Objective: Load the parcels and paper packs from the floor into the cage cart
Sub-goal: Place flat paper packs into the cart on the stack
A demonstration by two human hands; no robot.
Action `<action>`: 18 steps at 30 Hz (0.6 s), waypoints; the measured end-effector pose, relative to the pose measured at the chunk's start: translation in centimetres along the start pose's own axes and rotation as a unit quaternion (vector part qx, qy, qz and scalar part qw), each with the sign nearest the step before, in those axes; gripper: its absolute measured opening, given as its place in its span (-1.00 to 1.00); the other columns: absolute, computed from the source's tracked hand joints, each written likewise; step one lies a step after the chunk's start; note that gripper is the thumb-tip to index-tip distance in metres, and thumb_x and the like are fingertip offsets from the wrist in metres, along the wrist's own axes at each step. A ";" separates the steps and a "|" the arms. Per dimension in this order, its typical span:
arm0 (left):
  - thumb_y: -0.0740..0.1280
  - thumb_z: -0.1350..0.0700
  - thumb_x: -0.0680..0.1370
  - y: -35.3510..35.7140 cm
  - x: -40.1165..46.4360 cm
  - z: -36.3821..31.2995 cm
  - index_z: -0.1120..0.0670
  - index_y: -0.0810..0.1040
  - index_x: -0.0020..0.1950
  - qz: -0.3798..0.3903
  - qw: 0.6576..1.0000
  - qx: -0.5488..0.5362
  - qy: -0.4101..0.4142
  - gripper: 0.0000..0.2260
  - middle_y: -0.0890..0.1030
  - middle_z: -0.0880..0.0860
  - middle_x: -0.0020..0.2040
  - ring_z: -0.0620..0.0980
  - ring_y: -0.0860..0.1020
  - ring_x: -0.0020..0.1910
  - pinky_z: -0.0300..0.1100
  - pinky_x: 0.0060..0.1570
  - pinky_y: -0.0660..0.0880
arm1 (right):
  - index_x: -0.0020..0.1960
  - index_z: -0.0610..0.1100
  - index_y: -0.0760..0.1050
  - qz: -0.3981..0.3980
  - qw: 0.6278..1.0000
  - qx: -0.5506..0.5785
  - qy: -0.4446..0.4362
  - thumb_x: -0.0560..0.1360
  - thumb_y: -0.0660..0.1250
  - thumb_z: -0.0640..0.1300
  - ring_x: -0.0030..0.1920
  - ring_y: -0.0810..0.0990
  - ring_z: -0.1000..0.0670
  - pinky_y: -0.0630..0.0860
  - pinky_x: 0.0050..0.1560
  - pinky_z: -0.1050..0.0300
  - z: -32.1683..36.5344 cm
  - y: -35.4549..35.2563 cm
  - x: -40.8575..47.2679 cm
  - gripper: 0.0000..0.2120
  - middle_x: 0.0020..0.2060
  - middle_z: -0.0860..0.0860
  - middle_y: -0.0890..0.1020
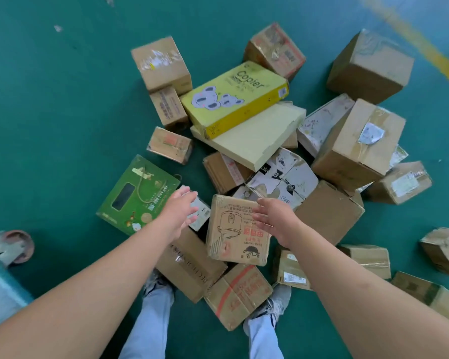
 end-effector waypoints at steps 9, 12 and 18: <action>0.28 0.05 0.71 6.9 12.9 2.8 -0.01 0.32 0.58 0.049 0.999 -0.012 -0.018 -0.57 0.49 0.07 0.43 0.07 0.57 0.25 -0.09 0.09 0.55 | 0.23 -0.17 0.50 -0.021 0.999 -0.011 -0.024 0.69 0.25 -0.01 0.22 0.62 -0.14 0.63 0.21 -0.04 1.2 -1.1 15.2 -0.74 0.17 -0.18 0.61; 0.28 0.06 0.70 7.9 16.3 2.1 0.00 0.33 0.58 0.054 0.998 -0.026 -0.013 -0.56 0.52 0.07 0.40 0.09 0.57 0.25 -0.05 0.14 0.58 | 0.38 -0.20 0.45 -0.032 0.999 0.007 -0.027 0.69 0.25 0.05 0.21 0.62 -0.17 0.57 0.31 -0.13 2.6 -0.5 19.4 -0.60 0.17 -0.16 0.60; 0.29 0.07 0.70 8.2 22.3 1.6 -0.01 0.36 0.55 0.063 0.998 -0.017 0.008 -0.59 0.55 0.06 0.33 0.07 0.59 0.22 -0.11 0.00 0.60 | 0.53 -0.08 0.23 -0.034 0.992 0.109 -0.044 0.64 0.29 0.16 0.10 0.53 -0.13 0.55 0.32 -0.12 4.1 2.5 26.4 -0.42 0.50 -0.12 0.35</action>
Point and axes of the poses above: each hand's wrist, its own x-axis towards the middle knuckle, its own y-axis out of the palm, z = x × y, the point moved 8 cm from there along x, towards the middle knuckle
